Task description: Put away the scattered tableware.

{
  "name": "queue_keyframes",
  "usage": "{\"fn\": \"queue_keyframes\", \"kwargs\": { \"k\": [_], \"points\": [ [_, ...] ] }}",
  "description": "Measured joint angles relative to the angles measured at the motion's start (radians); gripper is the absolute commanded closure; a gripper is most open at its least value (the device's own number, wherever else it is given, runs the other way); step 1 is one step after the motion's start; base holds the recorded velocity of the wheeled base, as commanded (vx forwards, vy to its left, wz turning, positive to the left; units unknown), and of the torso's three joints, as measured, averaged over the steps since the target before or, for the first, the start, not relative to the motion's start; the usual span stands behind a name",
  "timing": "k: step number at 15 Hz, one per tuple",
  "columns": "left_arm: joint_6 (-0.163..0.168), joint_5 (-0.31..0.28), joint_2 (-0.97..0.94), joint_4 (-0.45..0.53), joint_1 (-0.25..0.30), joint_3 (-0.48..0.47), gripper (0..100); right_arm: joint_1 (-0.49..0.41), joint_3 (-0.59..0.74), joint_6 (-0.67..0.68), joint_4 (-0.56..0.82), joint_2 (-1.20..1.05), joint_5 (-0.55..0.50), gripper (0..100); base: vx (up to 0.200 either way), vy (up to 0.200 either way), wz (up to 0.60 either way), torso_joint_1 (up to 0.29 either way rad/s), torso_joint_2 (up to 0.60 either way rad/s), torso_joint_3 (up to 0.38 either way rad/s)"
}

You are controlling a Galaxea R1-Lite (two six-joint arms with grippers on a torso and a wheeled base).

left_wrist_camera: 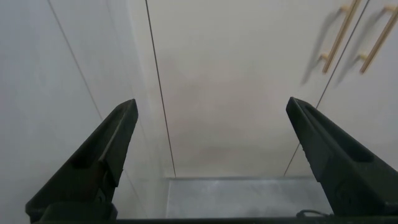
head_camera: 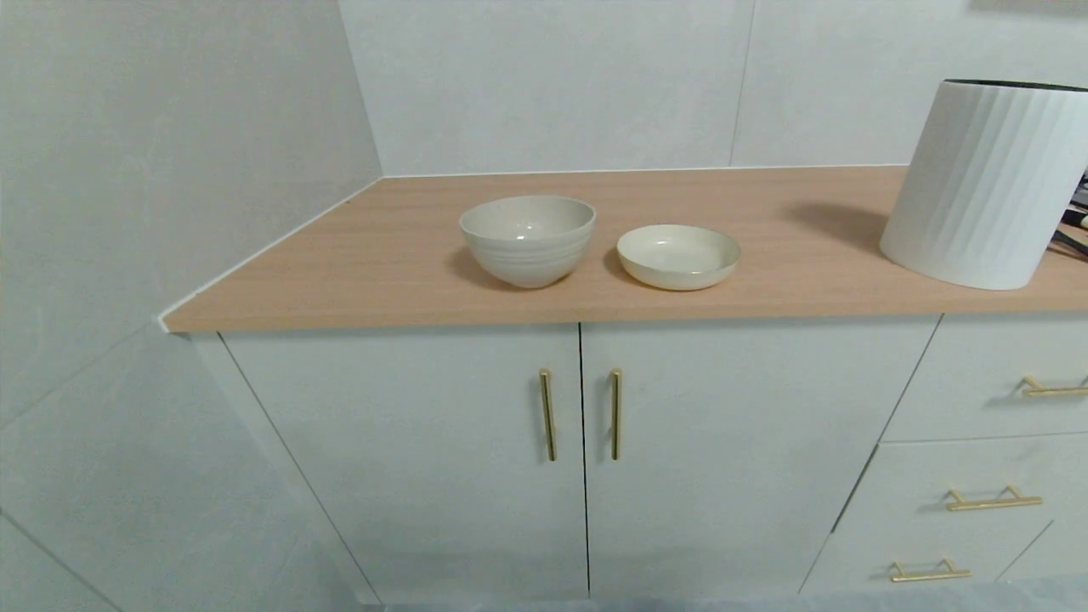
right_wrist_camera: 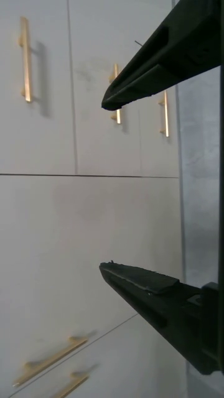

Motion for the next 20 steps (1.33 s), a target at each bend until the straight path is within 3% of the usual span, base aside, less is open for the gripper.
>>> {"fn": "queue_keyframes", "kwargs": {
  "k": [6,20],
  "points": [
    [0.0,0.0,0.0,0.0,0.0,0.0,0,0.0,0.0,0.0,0.0,0.0,0.0,0,0.0,0.0,0.0,-0.078,0.33,0.233],
    [0.0,0.0,0.0,-0.001,0.0,0.0,0,0.0,-0.005,-0.049,-0.015,0.0,0.005,0,0.0,0.0,0.0,-0.001,0.0,0.003]
  ]
}}
